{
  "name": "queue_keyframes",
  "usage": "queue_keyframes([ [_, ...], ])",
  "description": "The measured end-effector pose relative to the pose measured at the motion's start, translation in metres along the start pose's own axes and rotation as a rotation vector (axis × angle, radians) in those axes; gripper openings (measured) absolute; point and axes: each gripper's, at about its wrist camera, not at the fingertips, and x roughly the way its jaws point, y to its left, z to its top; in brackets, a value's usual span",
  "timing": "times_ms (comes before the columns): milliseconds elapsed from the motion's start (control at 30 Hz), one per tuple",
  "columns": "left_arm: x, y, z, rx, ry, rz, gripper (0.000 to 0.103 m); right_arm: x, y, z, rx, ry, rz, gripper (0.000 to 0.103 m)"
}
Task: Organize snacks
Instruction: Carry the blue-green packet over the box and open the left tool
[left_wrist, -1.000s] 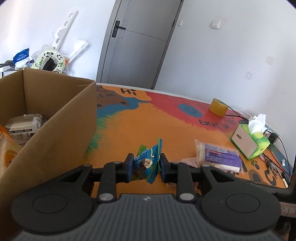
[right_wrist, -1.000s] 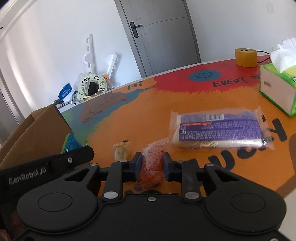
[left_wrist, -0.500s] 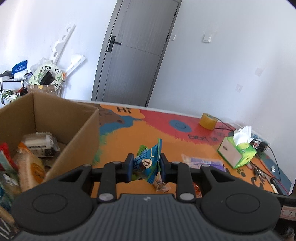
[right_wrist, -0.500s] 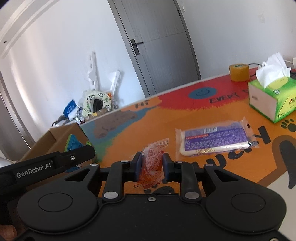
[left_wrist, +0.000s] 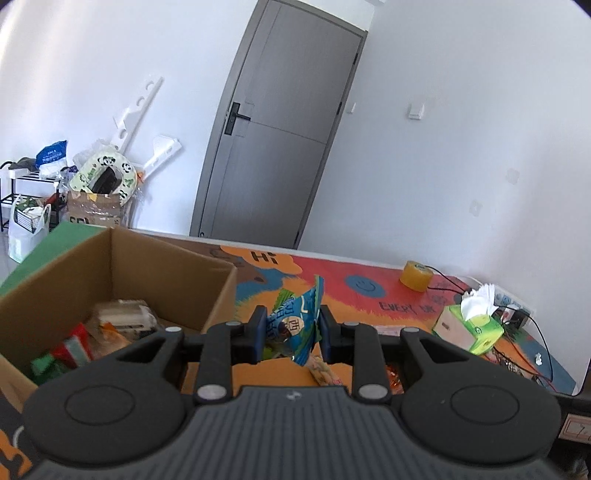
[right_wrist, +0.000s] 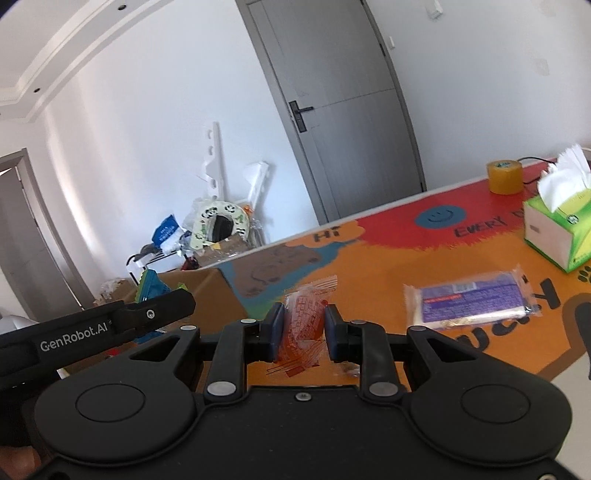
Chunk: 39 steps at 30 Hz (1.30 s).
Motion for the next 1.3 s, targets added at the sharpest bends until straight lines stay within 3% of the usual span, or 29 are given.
queue_keyframes([
  [233, -0.014, 0.017, 0.009, -0.015, -0.033, 0.021, 0.027, 0.005, 0.02, 0.005, -0.02, -0.01, 0.039, 0.021],
  [267, -0.015, 0.019, 0.01, -0.017, -0.035, 0.025, 0.027, 0.006, 0.022, 0.005, -0.026, -0.012, 0.043, 0.002],
  [567, -0.023, 0.048, 0.015, -0.048, -0.048, 0.079, 0.027, 0.02, 0.027, -0.004, -0.033, 0.045, 0.055, 0.001],
  [800, -0.028, 0.074, 0.013, -0.08, -0.042, 0.127, 0.027, 0.024, 0.023, -0.02, 0.0, 0.136, 0.056, 0.011],
  [833, -0.029, 0.077, 0.012, -0.085, -0.039, 0.131, 0.027, 0.024, 0.025, -0.023, -0.006, 0.149, 0.06, 0.015],
  [900, -0.03, 0.083, 0.011, -0.092, -0.035, 0.141, 0.027, 0.022, 0.027, -0.028, -0.011, 0.167, 0.065, 0.036],
  [1133, -0.041, 0.101, 0.01, -0.11, -0.023, 0.174, 0.027, 0.015, 0.037, -0.041, -0.052, 0.22, 0.085, 0.038],
  [1300, -0.04, 0.113, 0.01, -0.136, -0.008, 0.212, 0.028, 0.011, 0.042, -0.051, -0.061, 0.251, 0.092, 0.047],
])
